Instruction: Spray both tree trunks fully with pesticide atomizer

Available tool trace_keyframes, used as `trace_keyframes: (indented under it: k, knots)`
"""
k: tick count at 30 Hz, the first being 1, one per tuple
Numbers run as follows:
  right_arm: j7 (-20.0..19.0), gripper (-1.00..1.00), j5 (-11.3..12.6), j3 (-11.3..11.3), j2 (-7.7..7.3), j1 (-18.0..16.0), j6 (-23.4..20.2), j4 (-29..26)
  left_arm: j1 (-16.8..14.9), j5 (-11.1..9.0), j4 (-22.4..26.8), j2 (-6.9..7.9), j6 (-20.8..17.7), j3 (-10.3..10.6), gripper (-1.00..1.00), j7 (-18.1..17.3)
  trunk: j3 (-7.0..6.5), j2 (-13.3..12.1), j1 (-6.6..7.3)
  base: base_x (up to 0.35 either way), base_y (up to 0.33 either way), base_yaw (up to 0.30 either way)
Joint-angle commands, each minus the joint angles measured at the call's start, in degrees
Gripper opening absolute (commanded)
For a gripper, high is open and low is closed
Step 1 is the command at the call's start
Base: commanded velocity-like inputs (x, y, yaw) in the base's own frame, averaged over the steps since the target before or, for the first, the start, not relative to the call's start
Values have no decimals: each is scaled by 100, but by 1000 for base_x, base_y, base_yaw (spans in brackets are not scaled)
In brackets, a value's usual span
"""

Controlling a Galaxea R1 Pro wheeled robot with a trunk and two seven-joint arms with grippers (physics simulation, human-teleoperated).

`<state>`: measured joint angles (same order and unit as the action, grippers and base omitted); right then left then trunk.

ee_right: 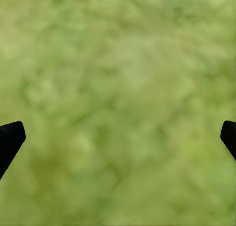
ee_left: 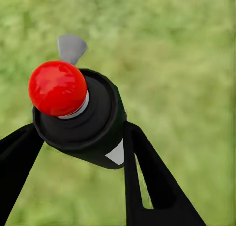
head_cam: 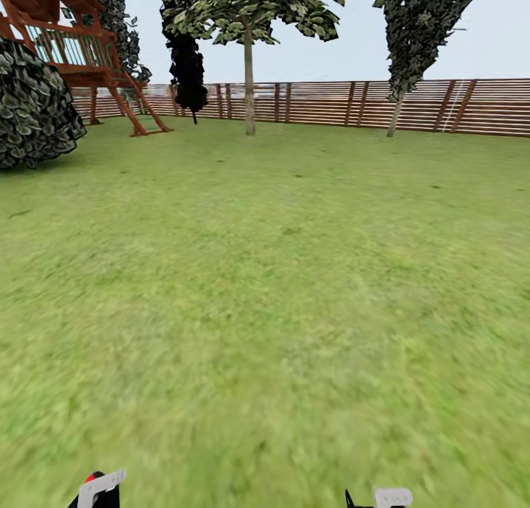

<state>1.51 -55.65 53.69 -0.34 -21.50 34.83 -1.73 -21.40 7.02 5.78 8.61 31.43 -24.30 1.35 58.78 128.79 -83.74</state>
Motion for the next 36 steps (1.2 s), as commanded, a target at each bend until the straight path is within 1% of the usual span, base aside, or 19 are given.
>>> trace_keyframes:
  k: [1, 36]
  knots:
    - [16, 100, -60, 45, -2, -3, 15, 6, -4, 61, -6, 0, 21, -39, -100, 14, 5, 2, -3, 338, 0, 0]
    - [16, 100, -60, 45, -2, -3, 15, 6, -4, 63, -6, -6, 21, -35, -100, 14, 5, 2, -3, 338, 0, 0]
